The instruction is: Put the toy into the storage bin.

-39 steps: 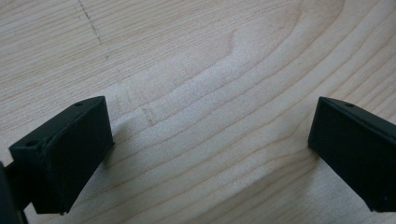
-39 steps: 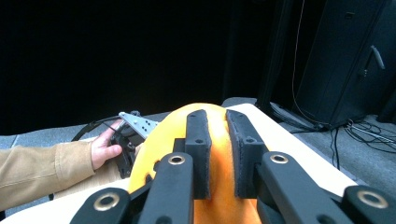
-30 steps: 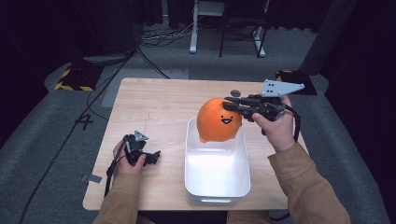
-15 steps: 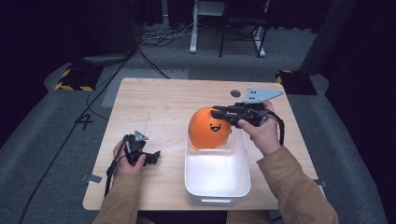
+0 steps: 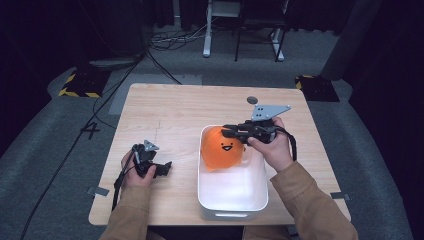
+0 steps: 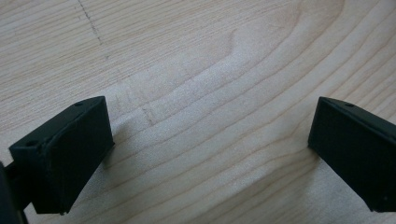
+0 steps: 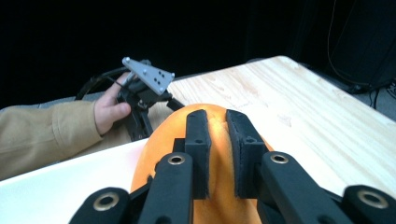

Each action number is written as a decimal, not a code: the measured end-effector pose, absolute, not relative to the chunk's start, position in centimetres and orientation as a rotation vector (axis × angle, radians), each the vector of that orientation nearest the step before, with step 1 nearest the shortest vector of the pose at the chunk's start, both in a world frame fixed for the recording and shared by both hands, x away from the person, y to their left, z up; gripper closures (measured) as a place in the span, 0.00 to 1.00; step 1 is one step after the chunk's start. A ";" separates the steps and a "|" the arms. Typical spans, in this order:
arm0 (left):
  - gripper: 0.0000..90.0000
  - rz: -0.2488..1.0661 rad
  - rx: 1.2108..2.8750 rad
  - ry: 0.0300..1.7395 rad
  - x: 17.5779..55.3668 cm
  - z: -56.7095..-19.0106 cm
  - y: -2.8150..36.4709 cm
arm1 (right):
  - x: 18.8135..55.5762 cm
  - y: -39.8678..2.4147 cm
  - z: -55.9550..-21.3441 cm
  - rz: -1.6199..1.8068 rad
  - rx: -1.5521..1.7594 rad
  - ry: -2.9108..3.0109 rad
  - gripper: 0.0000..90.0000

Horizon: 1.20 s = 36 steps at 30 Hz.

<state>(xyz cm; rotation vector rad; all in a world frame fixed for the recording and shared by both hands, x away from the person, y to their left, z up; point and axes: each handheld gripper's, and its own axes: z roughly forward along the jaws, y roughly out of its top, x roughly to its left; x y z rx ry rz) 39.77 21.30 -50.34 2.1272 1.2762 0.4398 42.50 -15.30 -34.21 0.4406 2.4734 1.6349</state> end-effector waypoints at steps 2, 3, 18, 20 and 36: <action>0.00 0.439 2.125 1.277 39.8 -50.3 21.3 | 42.5 -15.2 -34.7 1.628 0.449 2.492 0.89; 0.00 0.440 2.127 1.276 39.8 -50.3 21.3 | 42.5 -15.2 -34.8 1.626 0.448 2.495 0.89; 0.00 0.440 2.127 1.276 39.8 -50.3 21.3 | 42.9 -14.8 -36.2 1.531 0.468 2.641 0.89; 0.00 0.439 2.127 1.276 39.8 -50.3 21.3 | 42.9 -14.7 -36.3 1.503 0.465 2.661 0.89; 0.00 0.439 2.127 1.276 39.8 -50.3 21.3 | 44.3 -15.2 -38.0 1.435 0.572 2.723 0.84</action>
